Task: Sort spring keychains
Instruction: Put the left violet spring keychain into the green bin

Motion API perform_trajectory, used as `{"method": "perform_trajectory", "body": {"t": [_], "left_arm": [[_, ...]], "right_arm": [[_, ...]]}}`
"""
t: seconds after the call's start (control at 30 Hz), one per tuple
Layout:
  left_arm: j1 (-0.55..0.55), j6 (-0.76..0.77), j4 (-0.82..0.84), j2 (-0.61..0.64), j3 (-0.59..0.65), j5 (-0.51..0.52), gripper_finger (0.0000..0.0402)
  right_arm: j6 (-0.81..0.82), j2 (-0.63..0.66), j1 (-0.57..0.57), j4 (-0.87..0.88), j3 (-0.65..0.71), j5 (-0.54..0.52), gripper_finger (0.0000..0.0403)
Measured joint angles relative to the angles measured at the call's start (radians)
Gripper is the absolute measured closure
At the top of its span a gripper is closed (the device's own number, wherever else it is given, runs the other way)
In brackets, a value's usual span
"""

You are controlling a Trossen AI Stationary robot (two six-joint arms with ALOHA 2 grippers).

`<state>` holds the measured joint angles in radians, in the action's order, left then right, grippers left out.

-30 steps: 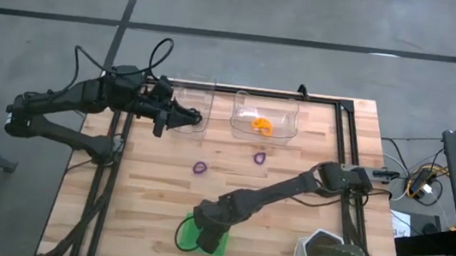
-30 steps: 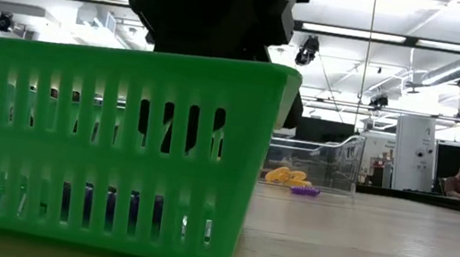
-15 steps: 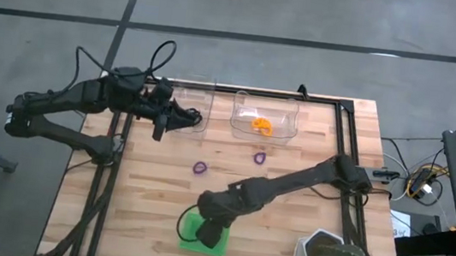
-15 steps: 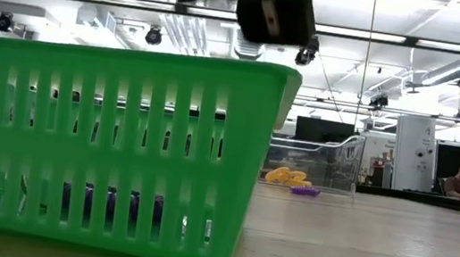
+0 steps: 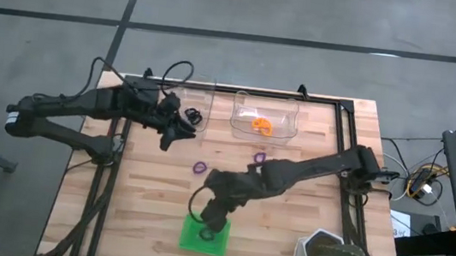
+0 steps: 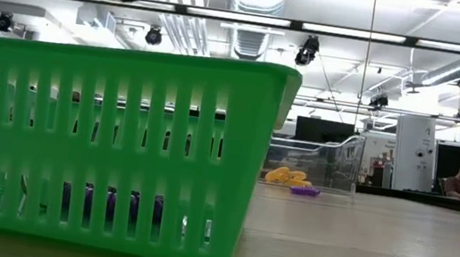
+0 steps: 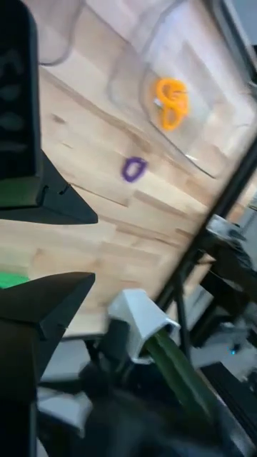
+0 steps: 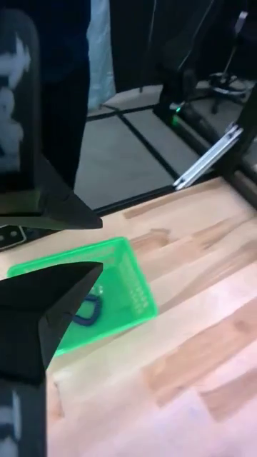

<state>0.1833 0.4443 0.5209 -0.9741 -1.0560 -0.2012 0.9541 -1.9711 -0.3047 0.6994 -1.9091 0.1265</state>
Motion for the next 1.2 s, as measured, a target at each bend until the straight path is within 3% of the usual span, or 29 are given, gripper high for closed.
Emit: {"method": "perform_trajectory", "body": {"t": [0.33, 0.53, 0.77, 1.0, 1.2], "left_arm": [[-0.007, -0.004, -0.024, -0.002, 0.165, 0.000, 0.0291], [-0.012, -0.023, -0.172, -0.002, 0.291, -0.086, 0.0291], [-0.025, -0.063, -0.336, -0.014, 0.420, -0.086, 0.0291], [-0.063, -0.196, -0.410, -0.096, 0.491, -0.085, 0.0291], [-0.087, -0.257, -0.417, -0.201, 0.507, -0.022, 0.0291]], "right_arm": [[-0.089, 0.106, 0.022, -0.024, 0.000, -0.058, 0.0333], [-0.124, 0.144, 0.032, -0.034, 0.000, -0.116, 0.0326], [-0.147, 0.154, 0.032, -0.033, 0.000, -0.156, 0.0333], [-0.150, 0.154, 0.034, -0.032, 0.002, -0.157, 0.0331], [-0.153, 0.154, 0.033, -0.032, 0.002, -0.157, 0.0333]]}}
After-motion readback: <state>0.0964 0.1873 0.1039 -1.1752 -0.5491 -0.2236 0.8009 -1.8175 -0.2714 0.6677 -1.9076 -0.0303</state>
